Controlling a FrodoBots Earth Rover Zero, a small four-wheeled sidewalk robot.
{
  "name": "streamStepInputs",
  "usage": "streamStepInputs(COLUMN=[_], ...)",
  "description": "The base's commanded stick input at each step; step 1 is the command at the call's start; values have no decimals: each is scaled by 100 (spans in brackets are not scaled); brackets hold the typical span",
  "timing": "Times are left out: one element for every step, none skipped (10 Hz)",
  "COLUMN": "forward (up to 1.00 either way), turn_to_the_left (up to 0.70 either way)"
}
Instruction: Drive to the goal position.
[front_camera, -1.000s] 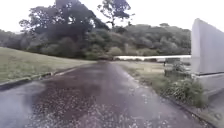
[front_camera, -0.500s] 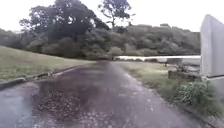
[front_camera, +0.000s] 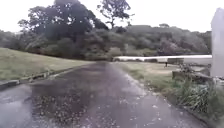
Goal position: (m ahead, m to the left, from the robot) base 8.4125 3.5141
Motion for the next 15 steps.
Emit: streamStepInputs(forward=[45, 45, 45, 45, 45, 45, 45, 45, 45, 45, 45, 45, 45, 45, 45], turn_to_the_left=[-27, -27, -27, -27, -27, 2, 2, 2, 2, 2, 2, 3, 2, 2, 2])
